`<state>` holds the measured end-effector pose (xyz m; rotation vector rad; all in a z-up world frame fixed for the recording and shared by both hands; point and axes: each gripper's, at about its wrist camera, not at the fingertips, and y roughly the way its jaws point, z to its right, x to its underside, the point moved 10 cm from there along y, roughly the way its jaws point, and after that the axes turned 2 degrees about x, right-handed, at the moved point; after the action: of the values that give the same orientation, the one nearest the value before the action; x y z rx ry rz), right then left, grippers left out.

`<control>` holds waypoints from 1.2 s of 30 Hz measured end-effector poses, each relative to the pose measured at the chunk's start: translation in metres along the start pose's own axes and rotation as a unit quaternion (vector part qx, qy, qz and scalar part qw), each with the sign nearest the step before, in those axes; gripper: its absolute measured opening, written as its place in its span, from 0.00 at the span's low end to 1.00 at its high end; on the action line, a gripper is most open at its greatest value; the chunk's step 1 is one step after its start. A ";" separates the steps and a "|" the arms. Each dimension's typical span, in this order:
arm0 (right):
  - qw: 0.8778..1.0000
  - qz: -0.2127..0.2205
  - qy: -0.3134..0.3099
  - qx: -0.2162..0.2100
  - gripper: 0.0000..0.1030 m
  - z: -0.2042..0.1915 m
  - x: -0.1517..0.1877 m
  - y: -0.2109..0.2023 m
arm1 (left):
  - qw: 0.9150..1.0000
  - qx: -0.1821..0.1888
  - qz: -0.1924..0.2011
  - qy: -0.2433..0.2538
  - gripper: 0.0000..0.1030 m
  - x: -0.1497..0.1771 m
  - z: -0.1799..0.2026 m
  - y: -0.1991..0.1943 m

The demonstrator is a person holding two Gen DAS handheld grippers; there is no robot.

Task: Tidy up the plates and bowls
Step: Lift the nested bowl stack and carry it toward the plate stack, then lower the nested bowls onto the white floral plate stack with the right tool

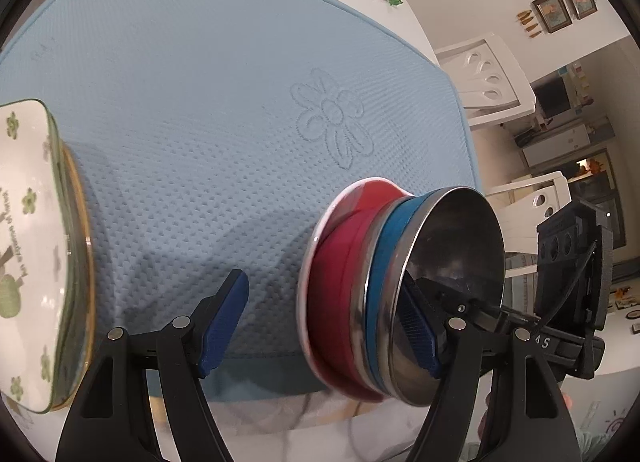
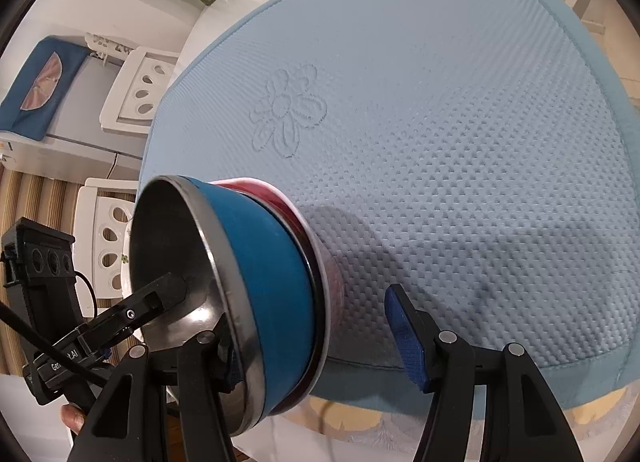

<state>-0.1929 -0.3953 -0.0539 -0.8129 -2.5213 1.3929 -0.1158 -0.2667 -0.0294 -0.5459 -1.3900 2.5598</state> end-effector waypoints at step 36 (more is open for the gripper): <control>0.992 0.054 -0.097 0.053 0.48 -0.049 -0.009 0.004 | 0.999 -0.026 0.036 0.031 0.44 -0.017 0.005 -0.011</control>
<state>-0.1654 -0.3618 -0.0284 -0.8433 -2.5496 1.7009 -0.1023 -0.2701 -0.0143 -0.6908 -1.4463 2.5445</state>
